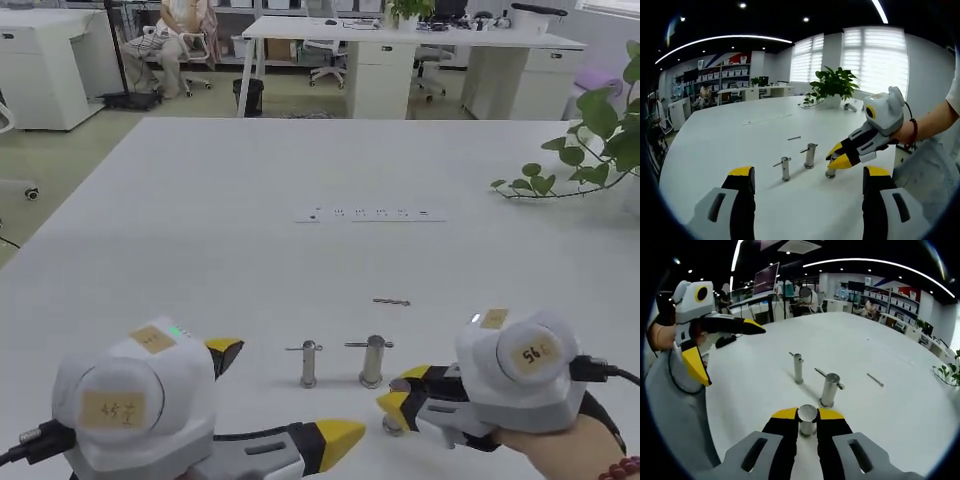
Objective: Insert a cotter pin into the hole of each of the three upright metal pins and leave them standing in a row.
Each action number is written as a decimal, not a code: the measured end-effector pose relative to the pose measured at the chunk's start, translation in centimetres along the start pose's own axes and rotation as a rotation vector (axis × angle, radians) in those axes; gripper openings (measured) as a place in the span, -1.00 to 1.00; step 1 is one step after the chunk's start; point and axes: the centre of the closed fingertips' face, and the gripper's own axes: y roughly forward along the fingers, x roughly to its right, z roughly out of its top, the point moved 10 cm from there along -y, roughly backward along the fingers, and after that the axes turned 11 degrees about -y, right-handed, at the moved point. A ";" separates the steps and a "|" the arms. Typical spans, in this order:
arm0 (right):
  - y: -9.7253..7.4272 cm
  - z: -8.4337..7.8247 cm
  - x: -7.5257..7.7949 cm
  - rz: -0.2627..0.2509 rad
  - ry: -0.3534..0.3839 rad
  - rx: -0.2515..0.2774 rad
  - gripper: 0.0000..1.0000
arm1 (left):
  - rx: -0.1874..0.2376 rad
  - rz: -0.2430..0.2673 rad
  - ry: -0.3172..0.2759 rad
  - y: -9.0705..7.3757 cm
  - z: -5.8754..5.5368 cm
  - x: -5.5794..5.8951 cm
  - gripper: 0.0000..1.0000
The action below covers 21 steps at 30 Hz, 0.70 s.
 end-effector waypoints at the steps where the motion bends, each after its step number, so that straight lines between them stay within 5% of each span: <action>1: 0.0 0.0 0.0 -0.002 0.004 0.001 -0.73 | 0.001 0.000 0.000 0.0 0.0 0.0 0.78; 16: -0.1 -0.2 -0.2 -0.014 0.126 0.052 -0.53 | -0.011 0.007 -0.003 0.1 -0.3 0.0 0.79; 18: -0.2 -0.1 -0.4 0.010 0.203 0.063 -0.50 | -0.013 0.006 -0.003 0.1 -0.4 0.0 0.79; 21: -0.2 -0.2 -0.2 0.006 0.219 0.064 -0.41 | -0.019 0.014 0.000 0.0 -0.5 -0.1 0.77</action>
